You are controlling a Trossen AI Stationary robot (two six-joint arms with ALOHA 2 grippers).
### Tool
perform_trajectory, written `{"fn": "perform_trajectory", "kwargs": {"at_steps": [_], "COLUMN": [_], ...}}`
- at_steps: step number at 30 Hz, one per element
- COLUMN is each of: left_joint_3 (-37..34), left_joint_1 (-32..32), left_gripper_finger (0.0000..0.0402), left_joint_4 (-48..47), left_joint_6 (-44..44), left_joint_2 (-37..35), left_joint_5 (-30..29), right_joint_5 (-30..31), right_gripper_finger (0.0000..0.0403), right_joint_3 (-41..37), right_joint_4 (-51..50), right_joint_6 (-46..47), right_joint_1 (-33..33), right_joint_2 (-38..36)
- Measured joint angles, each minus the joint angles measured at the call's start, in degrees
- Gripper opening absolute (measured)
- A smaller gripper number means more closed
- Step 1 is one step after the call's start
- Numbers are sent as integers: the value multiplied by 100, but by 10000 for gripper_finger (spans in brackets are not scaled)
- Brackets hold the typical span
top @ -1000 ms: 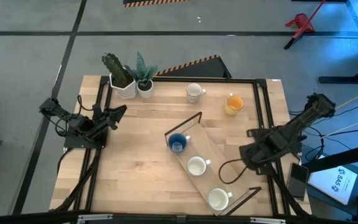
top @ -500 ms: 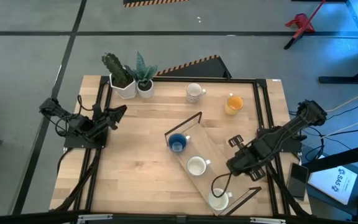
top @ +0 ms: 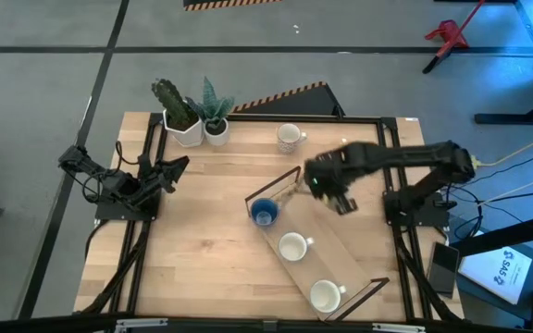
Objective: Place coffee mugs
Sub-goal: Put the orange patterned mug on the shelf
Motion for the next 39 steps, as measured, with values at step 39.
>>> {"fn": "perform_trajectory", "kwargs": {"at_steps": [39], "left_joint_3": [1], "left_joint_1": [0], "left_gripper_finger": [121], "left_joint_4": [-94], "left_joint_6": [9], "left_joint_2": [-1], "left_joint_5": [-2], "right_joint_5": [-854], "right_gripper_finger": [0], "right_joint_3": [703], "right_joint_4": [618], "right_joint_6": [-805], "right_joint_1": [-993], "right_joint_2": [1645]}}
